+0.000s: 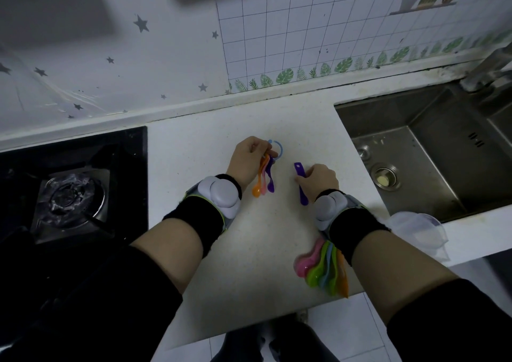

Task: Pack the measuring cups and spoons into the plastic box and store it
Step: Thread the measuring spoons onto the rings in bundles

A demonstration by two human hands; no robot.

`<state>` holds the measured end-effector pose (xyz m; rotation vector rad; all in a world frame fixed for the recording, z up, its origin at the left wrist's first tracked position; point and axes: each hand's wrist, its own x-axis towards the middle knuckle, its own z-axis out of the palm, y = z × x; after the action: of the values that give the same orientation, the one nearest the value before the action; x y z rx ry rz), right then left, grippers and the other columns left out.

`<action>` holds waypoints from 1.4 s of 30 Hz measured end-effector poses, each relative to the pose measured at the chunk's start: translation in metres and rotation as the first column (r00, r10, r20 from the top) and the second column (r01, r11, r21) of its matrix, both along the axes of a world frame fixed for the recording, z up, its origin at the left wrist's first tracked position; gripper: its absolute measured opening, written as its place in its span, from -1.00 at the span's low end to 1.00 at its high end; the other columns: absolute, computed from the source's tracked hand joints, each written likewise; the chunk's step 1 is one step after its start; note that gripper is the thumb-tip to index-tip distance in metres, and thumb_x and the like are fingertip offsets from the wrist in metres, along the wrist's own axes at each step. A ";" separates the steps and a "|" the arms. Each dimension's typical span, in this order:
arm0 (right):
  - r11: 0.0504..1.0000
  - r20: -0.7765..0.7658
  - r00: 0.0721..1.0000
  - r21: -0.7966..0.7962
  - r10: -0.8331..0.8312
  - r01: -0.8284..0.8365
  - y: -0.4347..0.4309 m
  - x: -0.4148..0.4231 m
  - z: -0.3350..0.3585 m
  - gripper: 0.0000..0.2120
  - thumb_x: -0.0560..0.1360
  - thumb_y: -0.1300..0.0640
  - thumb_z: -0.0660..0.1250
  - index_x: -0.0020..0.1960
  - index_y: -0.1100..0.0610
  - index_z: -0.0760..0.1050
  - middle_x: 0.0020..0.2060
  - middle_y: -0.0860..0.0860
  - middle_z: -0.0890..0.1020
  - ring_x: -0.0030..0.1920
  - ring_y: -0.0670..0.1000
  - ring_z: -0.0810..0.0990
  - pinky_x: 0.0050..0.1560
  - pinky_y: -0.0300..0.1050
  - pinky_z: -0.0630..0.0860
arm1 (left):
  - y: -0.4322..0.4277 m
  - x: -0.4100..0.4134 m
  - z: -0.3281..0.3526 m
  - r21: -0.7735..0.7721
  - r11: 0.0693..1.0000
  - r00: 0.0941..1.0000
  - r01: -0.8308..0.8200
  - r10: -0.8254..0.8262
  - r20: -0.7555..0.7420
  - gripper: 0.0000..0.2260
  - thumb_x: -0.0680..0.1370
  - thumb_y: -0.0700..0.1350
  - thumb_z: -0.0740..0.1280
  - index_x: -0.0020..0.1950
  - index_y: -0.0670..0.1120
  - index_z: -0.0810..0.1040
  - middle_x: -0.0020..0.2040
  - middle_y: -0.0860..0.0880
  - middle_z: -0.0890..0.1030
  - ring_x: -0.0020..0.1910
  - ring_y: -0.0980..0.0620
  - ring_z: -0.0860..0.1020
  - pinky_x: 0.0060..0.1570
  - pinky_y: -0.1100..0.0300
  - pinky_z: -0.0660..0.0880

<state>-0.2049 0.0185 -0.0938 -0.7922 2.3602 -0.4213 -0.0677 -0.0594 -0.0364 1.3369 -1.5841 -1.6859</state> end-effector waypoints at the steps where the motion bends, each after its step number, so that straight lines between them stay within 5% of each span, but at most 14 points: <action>1: 0.999 -0.003 1.000 -0.037 0.004 -0.004 -0.004 0.000 0.007 -0.73 0.44 -0.04 0.38 -0.13 0.20 0.59 -0.16 0.16 0.66 -0.09 0.18 0.61 -0.20 -0.11 0.42 | -0.001 0.000 0.002 -0.007 1.000 1.000 -0.004 0.003 -0.008 -0.83 0.64 -0.20 0.10 0.02 -0.22 0.47 -0.06 -0.15 0.61 -0.24 0.03 0.58 -0.18 0.28 0.55; 9: 0.940 0.118 0.993 -0.340 -0.001 0.041 -0.030 0.000 0.058 -0.81 0.40 0.02 0.44 -0.23 0.12 0.51 -0.15 0.14 0.68 -0.06 0.14 0.64 0.01 -0.03 0.56 | -0.014 0.001 0.027 -0.096 0.994 0.995 -0.061 0.053 -0.086 -0.85 0.63 -0.23 0.11 -0.05 -0.21 0.46 -0.15 -0.18 0.59 -0.23 -0.04 0.57 -0.10 0.15 0.54; 12: 0.907 0.194 0.981 -0.414 0.006 0.077 -0.037 0.002 0.076 -0.80 0.40 0.06 0.45 -0.31 0.07 0.48 -0.18 0.12 0.68 -0.06 0.14 0.66 0.09 0.07 0.58 | -0.017 0.003 0.036 -0.126 0.989 0.992 -0.080 0.066 -0.106 -0.85 0.63 -0.23 0.12 -0.04 -0.22 0.45 -0.20 -0.14 0.59 -0.27 -0.02 0.56 -0.20 0.25 0.53; 17: 0.849 0.380 0.922 -0.510 0.075 0.141 -0.041 0.008 0.098 -0.83 0.46 0.24 0.38 -0.30 0.13 0.50 -0.31 0.11 0.65 -0.09 0.18 0.69 0.07 0.03 0.61 | -0.021 0.008 0.043 -0.130 0.987 0.989 -0.099 0.083 -0.124 -0.80 0.62 -0.24 0.12 -0.16 -0.15 0.45 -0.24 -0.08 0.58 -0.28 0.02 0.54 -0.22 0.28 0.51; 20: 0.844 0.419 0.900 -0.522 0.123 0.128 -0.041 0.011 0.109 -0.91 0.49 0.30 0.33 -0.19 0.27 0.53 -0.23 0.22 0.64 -0.13 0.12 0.66 -0.02 -0.10 0.63 | -0.024 0.011 0.047 -0.138 0.984 0.987 -0.114 0.097 -0.127 -0.85 0.62 -0.25 0.13 -0.10 -0.20 0.44 -0.24 -0.09 0.59 -0.27 0.00 0.55 -0.14 0.19 0.51; 24: 0.856 0.381 0.908 -0.514 0.175 0.051 -0.040 0.013 0.121 -0.83 0.54 0.34 0.22 0.03 0.44 0.51 -0.12 0.23 0.61 -0.10 0.09 0.63 0.04 -0.08 0.57 | -0.026 0.012 0.053 -0.146 0.982 0.983 -0.123 0.101 -0.152 -0.87 0.62 -0.24 0.13 -0.06 -0.21 0.43 -0.26 -0.07 0.59 -0.30 0.02 0.55 -0.23 0.29 0.52; 31: 0.830 0.325 0.922 -0.558 0.211 0.007 -0.037 0.018 0.133 -0.74 0.55 0.42 0.10 0.20 0.34 0.40 -0.17 0.24 0.54 -0.29 0.04 0.51 -0.17 -0.19 0.53 | -0.027 0.012 0.056 -0.161 0.979 0.982 -0.125 0.099 -0.163 -0.79 0.62 -0.24 0.13 -0.19 -0.12 0.45 -0.26 -0.08 0.59 -0.28 -0.01 0.55 -0.19 0.21 0.52; 38: 0.826 0.232 0.934 -0.554 0.272 -0.103 -0.039 0.014 0.138 -0.90 0.50 0.25 0.28 0.00 0.13 0.45 -0.29 0.07 0.62 -0.34 -0.01 0.51 -0.03 -0.02 0.52 | -0.027 0.012 0.056 -0.173 0.979 0.988 -0.109 0.088 -0.125 -0.85 0.63 -0.22 0.13 -0.08 -0.19 0.44 -0.25 -0.05 0.60 -0.24 -0.02 0.55 -0.16 0.22 0.52; 42: 0.814 0.121 0.938 -0.542 0.324 -0.211 -0.041 0.011 0.143 -0.93 0.47 0.23 0.34 -0.05 0.13 0.55 -0.30 0.08 0.63 -0.36 -0.03 0.51 -0.07 -0.11 0.50 | -0.027 0.013 0.057 -0.211 0.973 0.993 -0.092 0.073 -0.097 -0.86 0.62 -0.20 0.15 -0.08 -0.20 0.45 -0.25 -0.05 0.62 -0.26 0.01 0.56 -0.23 0.30 0.53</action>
<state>-0.1936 -0.0225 0.0489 -1.2460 1.9073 -0.9972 -0.0546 -0.0861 0.0203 1.1859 -1.5873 -1.4568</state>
